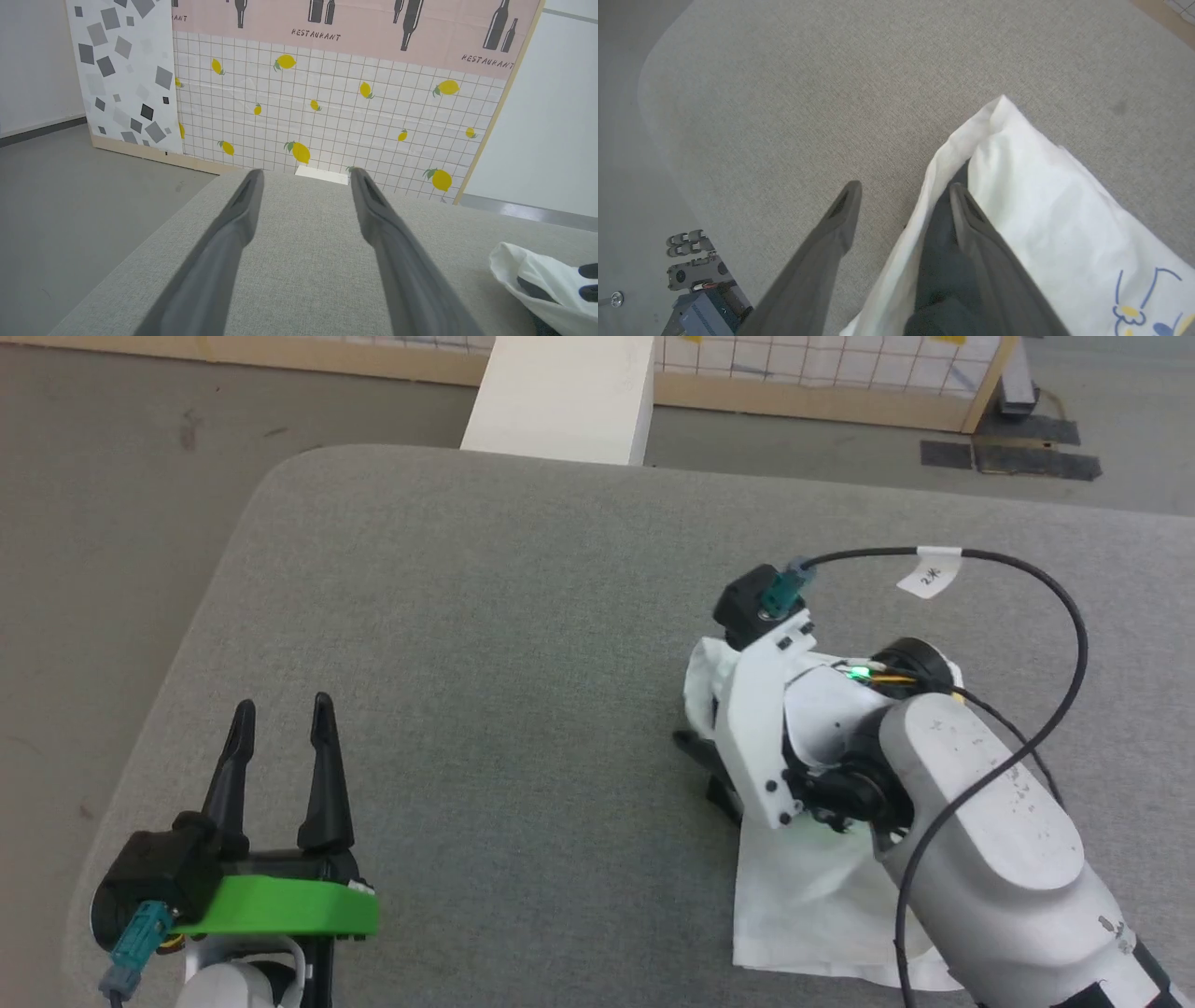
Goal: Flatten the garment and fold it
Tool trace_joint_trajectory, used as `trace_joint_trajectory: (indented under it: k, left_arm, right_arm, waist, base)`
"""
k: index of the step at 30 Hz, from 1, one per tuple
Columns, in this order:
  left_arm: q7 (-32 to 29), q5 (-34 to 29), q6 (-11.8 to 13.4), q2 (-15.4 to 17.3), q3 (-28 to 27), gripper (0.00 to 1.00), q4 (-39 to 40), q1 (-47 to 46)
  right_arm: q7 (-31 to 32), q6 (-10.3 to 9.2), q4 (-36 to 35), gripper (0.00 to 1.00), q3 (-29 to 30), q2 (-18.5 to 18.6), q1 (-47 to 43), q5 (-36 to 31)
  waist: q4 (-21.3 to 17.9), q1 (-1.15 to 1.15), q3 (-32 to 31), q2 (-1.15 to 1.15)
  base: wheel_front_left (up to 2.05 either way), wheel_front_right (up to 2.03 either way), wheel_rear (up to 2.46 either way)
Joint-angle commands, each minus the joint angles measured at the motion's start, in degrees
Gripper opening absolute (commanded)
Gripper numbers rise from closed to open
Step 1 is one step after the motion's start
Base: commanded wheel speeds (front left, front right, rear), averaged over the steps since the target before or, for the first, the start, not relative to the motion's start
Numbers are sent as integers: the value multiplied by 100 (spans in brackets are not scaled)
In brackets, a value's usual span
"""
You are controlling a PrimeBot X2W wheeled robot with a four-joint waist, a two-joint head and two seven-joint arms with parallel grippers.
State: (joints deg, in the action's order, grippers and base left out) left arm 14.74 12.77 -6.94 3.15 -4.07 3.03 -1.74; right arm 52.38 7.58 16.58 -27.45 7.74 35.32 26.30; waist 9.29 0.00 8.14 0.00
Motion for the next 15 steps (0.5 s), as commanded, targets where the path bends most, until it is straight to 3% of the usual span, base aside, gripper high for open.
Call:
trace_joint_trajectory:
  k: [1, 8, 15]
  left_arm:
    - [26, 20, 28, -26, 13, 100, 19, 65]
    - [26, -74, 43, -26, -38, 100, 92, 178]
    - [26, -129, 63, -26, -108, 100, 216, 294]
  right_arm:
    - [-55, -9, -87, 100, -61, -25, 84, 101]
    - [-521, -9, -523, 100, 97, -12, 92, 211]
    - [-1005, -9, -720, 100, 1229, 140, -377, -377]
  waist:
    - [-93, 0, -91, 0]
    - [-353, 0, -294, 0]
    - [-638, 0, -389, 0]
  base:
    - [0, 0, 0]
    - [0, 0, 0]
    - [0, 0, 0]
